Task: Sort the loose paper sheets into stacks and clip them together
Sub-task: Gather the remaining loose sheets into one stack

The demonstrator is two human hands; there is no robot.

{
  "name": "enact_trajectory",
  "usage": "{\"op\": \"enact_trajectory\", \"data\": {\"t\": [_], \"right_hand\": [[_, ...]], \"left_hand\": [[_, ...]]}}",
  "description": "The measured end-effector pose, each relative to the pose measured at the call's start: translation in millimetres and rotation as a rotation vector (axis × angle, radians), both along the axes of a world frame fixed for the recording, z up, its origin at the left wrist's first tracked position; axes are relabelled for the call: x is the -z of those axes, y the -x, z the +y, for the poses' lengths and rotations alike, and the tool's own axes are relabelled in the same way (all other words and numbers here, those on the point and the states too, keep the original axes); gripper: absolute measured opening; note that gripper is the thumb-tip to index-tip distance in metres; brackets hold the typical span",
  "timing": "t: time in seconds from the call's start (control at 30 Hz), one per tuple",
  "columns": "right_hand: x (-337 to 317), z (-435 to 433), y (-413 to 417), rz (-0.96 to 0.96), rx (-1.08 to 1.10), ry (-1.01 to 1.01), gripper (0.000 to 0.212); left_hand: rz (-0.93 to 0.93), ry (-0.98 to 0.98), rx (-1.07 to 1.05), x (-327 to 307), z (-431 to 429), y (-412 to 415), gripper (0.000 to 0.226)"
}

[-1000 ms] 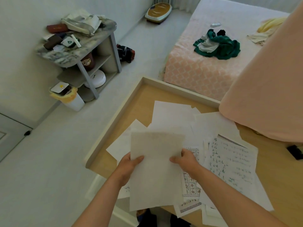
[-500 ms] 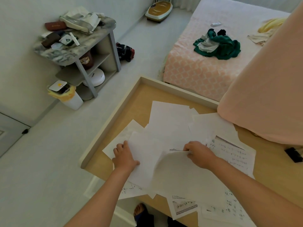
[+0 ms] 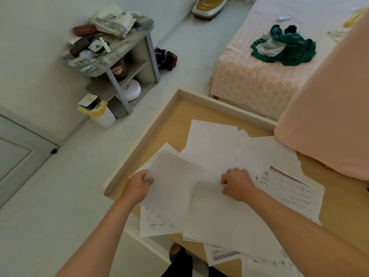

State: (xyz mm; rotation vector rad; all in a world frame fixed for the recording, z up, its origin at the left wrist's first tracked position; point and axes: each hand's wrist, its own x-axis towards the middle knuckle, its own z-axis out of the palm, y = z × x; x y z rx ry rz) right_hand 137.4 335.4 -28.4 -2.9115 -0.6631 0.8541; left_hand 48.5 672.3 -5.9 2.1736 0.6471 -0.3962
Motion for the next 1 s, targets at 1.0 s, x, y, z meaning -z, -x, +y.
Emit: {"op": "enact_trajectory", "data": {"t": [1.0], "right_hand": [[-67.2,-8.0,-39.8,0.201,1.044,-1.039,0.023]], "left_hand": [[0.061,1.050,-0.308,-12.3,-108.3,24.4,0.053]]}}
